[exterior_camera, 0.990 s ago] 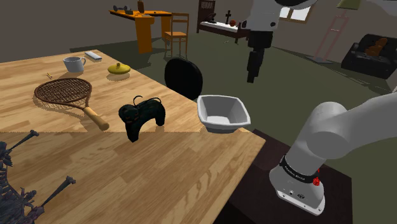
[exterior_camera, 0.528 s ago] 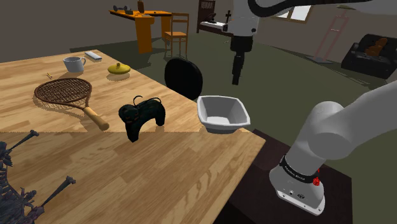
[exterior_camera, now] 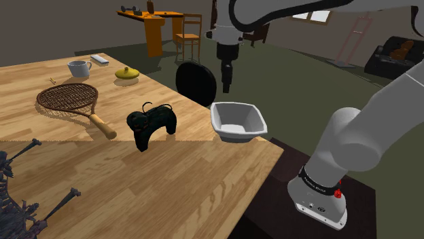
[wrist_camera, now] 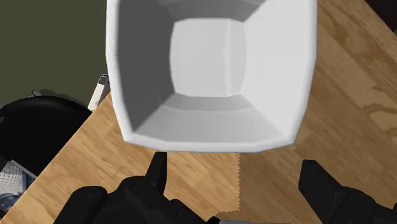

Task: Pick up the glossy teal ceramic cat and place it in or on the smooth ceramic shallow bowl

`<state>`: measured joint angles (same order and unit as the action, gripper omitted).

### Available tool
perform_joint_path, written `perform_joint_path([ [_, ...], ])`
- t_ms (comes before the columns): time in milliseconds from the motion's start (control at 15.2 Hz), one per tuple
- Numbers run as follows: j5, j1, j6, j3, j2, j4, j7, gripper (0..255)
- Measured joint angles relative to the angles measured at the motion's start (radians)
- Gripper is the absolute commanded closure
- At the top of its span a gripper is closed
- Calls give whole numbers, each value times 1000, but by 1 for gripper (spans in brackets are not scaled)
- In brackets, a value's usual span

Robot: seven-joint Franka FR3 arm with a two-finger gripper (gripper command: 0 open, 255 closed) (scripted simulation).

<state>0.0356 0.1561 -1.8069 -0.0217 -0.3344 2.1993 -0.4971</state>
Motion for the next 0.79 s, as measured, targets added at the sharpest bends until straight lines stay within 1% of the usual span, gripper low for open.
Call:
perform_joint_path([
  [528,68,65,-151,-55,241,-155,-159,0],
  [792,110,96,-200,-87,348,-245,-229,0],
])
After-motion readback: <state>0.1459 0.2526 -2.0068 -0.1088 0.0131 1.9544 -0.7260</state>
